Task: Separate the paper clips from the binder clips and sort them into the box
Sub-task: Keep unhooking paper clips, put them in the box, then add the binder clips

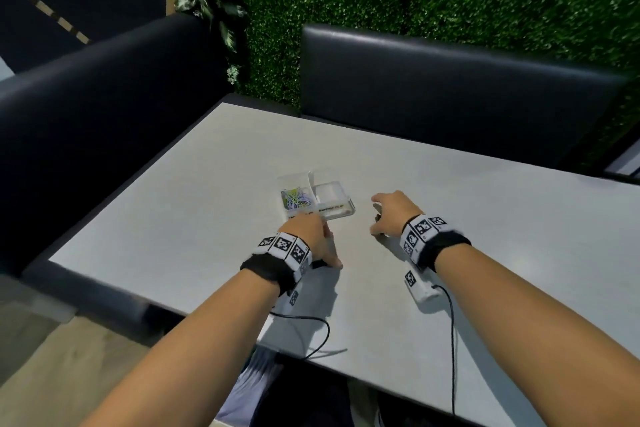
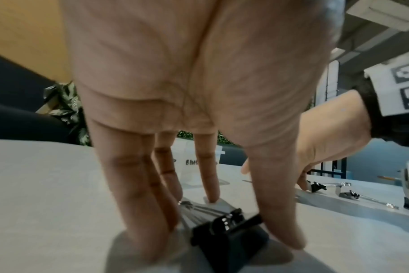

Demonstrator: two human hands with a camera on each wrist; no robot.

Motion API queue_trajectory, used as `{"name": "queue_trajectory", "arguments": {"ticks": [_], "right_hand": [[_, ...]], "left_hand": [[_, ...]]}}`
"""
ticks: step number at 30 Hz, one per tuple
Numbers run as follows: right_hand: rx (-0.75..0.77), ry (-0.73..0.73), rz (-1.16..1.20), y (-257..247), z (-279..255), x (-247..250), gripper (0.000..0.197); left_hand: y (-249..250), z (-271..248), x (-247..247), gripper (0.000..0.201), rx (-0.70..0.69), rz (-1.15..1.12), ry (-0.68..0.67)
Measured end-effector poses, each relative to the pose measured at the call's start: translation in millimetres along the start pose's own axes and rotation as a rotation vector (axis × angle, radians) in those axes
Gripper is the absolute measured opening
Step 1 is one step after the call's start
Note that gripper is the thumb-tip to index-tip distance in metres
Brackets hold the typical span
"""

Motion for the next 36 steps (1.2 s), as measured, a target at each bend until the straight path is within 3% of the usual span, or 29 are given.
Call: {"name": "queue_trajectory", "arguments": {"ticks": [3, 6, 9, 13, 18, 25, 28, 32, 36], "right_hand": [[0.046, -0.020, -0.192, -8, 0, -1, 0.036], [0.004, -0.050, -0.163, -6, 1, 0, 0.036], [-0.038, -0.029, -0.069, 0, 0, 6, 0.031], [-0.054, 0.078, 0.131, 5, -2, 23, 0.035], [0.085, 0.195, 0.301, -14, 1, 47, 0.042], [0.229, 0.188, 0.316, -61, 19, 51, 0.047], [0.250, 0.158, 0.315, -78, 25, 42, 0.044], [0.309, 0.156, 0.246, -91, 20, 33, 0.050], [0.370, 0.206, 0.234, -80, -2, 36, 0.024]], "left_hand": [[6, 4, -1, 0.047, -0.044, 0.093, 0.023], [10, 2, 1, 0.029, -0.059, 0.150, 0.002], [10, 0, 2, 0.021, -0.071, 0.044, 0.025], [13, -4, 32, 0.020, -0.094, -0.211, 0.094], [5, 35, 109, 0.015, -0.067, -0.378, 0.381], [-10, 98, 100, 0.021, -0.003, -0.287, 0.270], [-20, 98, 102, 0.018, 0.011, -0.316, 0.308], [-31, 88, 109, 0.038, 0.029, -0.295, 0.363], [-3, 74, 101, 0.031, -0.085, -0.273, 0.400]]}}
Point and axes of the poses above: each hand's wrist, its own z-axis towards the middle knuckle, its own x-axis out of the back of the hand, y = z × x, the point moved 6 cm from there along z, towards the middle knuckle, and after that the axes turned 5 degrees about -x, right-handed, at the moved point
